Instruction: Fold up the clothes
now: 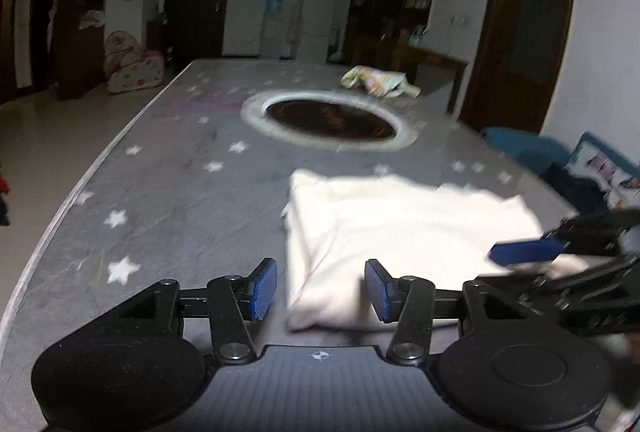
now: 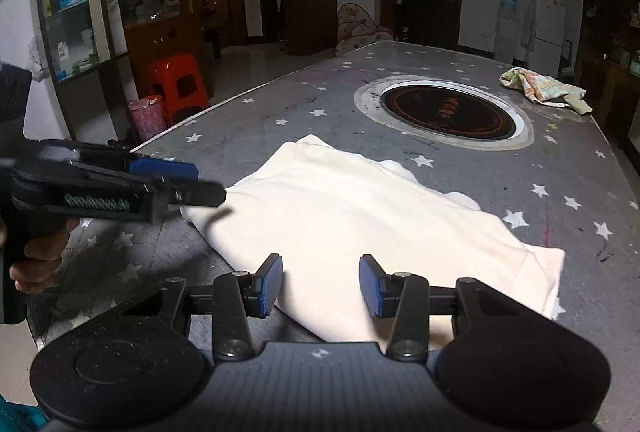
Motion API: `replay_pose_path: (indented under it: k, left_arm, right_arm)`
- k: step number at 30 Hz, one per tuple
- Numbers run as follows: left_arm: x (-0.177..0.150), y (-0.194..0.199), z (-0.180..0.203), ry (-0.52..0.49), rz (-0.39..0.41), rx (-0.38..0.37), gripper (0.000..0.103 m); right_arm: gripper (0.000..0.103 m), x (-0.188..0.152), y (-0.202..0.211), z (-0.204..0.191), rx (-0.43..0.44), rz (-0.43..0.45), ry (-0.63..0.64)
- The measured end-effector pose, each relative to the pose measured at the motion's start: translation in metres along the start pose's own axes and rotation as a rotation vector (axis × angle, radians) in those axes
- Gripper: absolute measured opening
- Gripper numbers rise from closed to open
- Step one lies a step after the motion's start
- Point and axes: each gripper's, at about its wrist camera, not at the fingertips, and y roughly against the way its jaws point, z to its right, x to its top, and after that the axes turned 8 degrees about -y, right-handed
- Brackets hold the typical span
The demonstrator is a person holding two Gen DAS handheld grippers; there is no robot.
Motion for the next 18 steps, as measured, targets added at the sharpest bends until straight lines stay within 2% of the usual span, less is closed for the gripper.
replay_pose_path:
  k: [3,5,11,16,18]
  left_arm:
    - [-0.007,-0.002,-0.007,0.045,-0.018,-0.01,0.048]
    - [-0.009,-0.001,-0.007,0.04,-0.027,-0.007,0.048]
    - [-0.002,0.009,-0.014,0.104,0.019,0.005,0.047]
    - [-0.009,0.001,-0.021,0.128,-0.024,0.03,0.048]
    - [-0.011,0.0,-0.017,0.1,-0.024,0.042,0.048]
  right_arm:
    - [0.042,-0.003,-0.006,-0.002,-0.002,-0.016,0.007]
    - [0.043,-0.003,-0.006,-0.002,-0.002,-0.022,0.009]
    - [0.043,0.008,-0.001,-0.007,0.005,-0.002,0.025]
    - [0.043,0.011,-0.013,-0.007,0.009,-0.009,0.01]
    - [0.043,0.007,-0.02,-0.006,0.007,-0.029,0.002]
